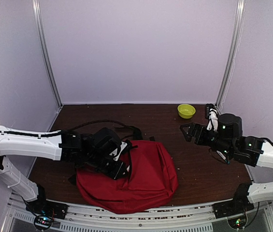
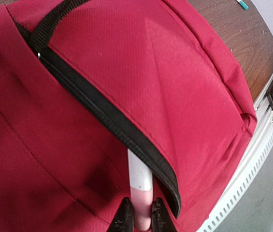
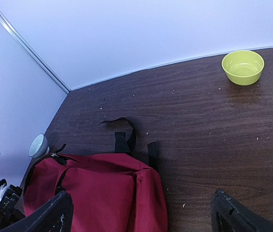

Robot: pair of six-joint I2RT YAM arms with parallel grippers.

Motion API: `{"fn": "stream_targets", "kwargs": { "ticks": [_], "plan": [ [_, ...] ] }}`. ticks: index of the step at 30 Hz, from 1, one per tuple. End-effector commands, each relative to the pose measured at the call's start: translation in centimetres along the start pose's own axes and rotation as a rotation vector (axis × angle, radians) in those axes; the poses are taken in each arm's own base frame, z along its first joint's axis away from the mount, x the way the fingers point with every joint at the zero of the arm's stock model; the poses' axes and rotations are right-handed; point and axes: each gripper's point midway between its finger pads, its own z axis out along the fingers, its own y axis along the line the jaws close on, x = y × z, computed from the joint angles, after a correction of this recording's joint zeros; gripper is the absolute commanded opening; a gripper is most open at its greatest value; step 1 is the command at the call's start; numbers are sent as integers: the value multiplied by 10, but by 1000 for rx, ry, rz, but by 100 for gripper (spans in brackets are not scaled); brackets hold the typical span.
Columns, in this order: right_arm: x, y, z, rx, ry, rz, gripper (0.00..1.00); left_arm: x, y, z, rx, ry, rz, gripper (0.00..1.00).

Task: Pack the student bag
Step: Place the pen in the lower front pocket of the bag.

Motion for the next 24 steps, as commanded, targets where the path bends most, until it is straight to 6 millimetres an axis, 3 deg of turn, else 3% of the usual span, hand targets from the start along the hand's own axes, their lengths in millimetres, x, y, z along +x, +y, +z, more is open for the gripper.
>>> {"fn": "stream_targets", "kwargs": {
  "ticks": [1, 8, 16, 24],
  "plan": [
    [2, -6, -1, 11, 2, 7, 100, -30, -9, 0, 40, -67, -3, 0],
    [3, -8, -1, 12, 4, 7, 100, -49, -7, 8, 62, -71, -21, 0],
    [5, -12, -1, 16, 4, 13, 100, -64, -23, 16, 127, -75, -8, 0],
    [3, -15, -4, 21, -4, 15, 100, -63, -33, 22, 177, -56, 15, 2]
  ]
}}
